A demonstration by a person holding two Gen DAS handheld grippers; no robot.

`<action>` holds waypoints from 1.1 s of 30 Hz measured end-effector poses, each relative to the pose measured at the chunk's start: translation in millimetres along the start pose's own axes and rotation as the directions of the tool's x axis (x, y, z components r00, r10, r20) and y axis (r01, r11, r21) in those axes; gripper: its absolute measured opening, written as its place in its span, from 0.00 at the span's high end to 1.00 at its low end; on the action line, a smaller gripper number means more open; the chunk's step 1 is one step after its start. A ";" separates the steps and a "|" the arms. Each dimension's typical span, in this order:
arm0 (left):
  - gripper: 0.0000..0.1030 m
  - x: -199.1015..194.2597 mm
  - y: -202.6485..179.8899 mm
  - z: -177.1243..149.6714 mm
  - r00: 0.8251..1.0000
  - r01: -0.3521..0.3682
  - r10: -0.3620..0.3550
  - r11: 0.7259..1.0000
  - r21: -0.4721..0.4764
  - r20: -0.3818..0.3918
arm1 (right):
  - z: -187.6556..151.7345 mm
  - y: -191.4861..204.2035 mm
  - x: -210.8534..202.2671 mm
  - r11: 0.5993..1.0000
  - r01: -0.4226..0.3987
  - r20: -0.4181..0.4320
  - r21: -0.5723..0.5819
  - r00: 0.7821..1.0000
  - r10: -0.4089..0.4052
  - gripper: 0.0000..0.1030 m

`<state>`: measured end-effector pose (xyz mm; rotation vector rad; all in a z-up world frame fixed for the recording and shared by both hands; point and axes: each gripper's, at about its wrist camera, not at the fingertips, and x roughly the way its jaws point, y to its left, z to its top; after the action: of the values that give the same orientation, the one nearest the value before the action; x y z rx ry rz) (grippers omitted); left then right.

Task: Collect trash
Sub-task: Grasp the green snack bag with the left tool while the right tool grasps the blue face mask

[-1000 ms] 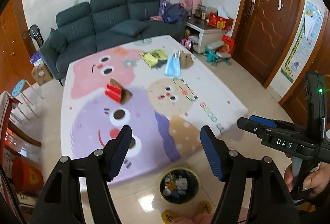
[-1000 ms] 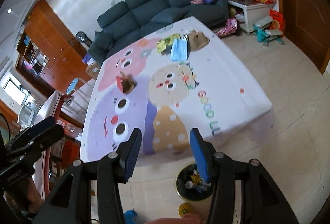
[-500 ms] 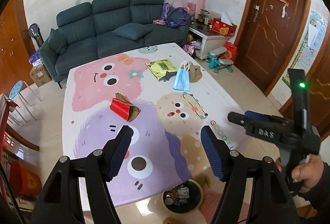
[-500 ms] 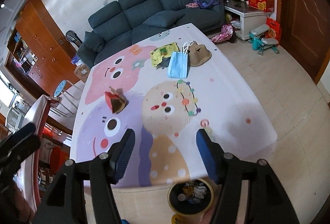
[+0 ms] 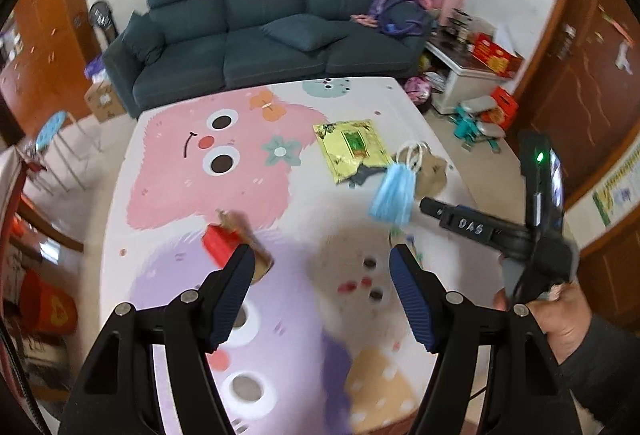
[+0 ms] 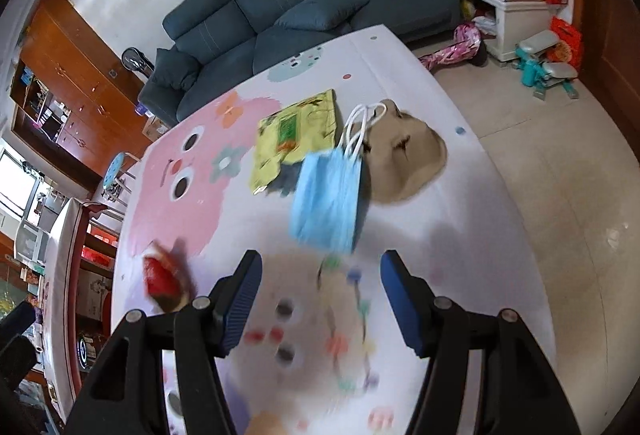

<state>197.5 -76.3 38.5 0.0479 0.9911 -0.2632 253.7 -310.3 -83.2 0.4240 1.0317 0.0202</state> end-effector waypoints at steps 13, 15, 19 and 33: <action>0.34 91.7 1.1 60.4 0.996 -0.045 0.029 0.982 -0.183 -0.090 | 20.3 0.1 81.9 0.996 -0.029 -0.140 -0.085 0.990 0.017 0.63; 0.34 98.2 1.9 65.6 0.995 -0.046 0.029 0.980 -0.193 -0.094 | 20.6 0.3 82.0 0.993 -0.028 -0.127 -0.112 0.992 0.013 0.68; 0.34 113.1 1.6 75.4 0.994 -0.037 0.013 0.974 -0.222 -0.111 | 22.5 -1.8 84.4 0.984 -0.095 -0.165 -0.152 0.984 0.069 0.93; 0.34 196.1 7.1 114.8 0.975 0.041 -0.095 0.967 -0.253 -0.203 | 74.1 -2.4 25.6 0.954 -0.210 -0.064 -0.213 0.978 0.201 0.95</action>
<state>395.2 -126.5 -62.1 -0.1903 1.2353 -0.1981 328.4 -331.7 -72.6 0.3293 1.0103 0.3277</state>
